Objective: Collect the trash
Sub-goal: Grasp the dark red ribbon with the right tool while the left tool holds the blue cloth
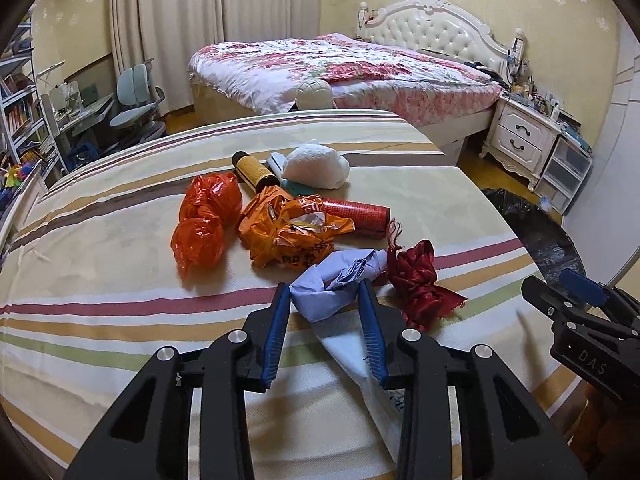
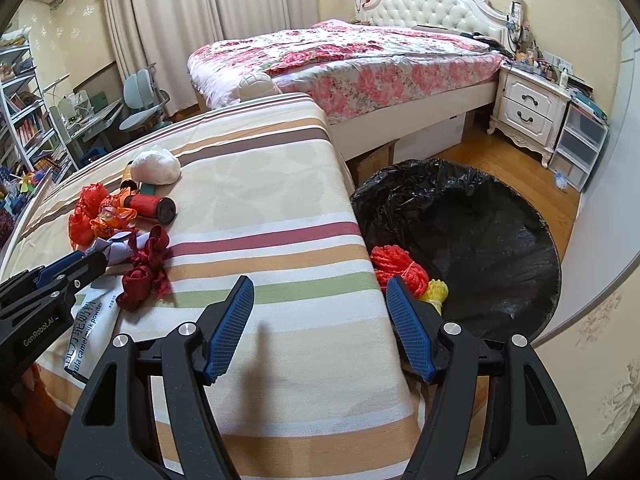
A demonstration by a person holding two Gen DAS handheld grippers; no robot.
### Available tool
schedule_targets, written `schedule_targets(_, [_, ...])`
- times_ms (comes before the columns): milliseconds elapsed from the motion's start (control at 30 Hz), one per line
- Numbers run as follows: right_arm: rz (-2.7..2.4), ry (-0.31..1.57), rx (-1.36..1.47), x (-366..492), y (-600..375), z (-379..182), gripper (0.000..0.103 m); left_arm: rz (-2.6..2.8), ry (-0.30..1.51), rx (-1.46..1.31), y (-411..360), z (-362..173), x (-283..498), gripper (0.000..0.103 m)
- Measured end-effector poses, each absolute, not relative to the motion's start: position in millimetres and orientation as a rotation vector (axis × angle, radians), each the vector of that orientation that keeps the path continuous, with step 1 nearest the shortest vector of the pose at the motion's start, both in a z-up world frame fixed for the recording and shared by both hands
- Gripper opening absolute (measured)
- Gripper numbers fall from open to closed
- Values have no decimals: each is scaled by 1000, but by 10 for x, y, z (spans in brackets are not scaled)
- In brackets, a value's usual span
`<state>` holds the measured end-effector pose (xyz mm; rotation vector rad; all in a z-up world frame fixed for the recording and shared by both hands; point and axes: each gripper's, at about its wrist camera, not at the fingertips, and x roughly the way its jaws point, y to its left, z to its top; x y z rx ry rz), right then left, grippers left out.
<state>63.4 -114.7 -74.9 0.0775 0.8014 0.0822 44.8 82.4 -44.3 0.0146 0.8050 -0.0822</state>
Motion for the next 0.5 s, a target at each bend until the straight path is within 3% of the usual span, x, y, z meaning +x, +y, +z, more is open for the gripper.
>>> schedule_targets(433, [127,810,33,644,-871,-731,67,-42,850,-15,1230,-535,275,36])
schedule_targets(500, [135,815,25,647,-823,-737,67,-38,858,-21,1257,-555,276,41])
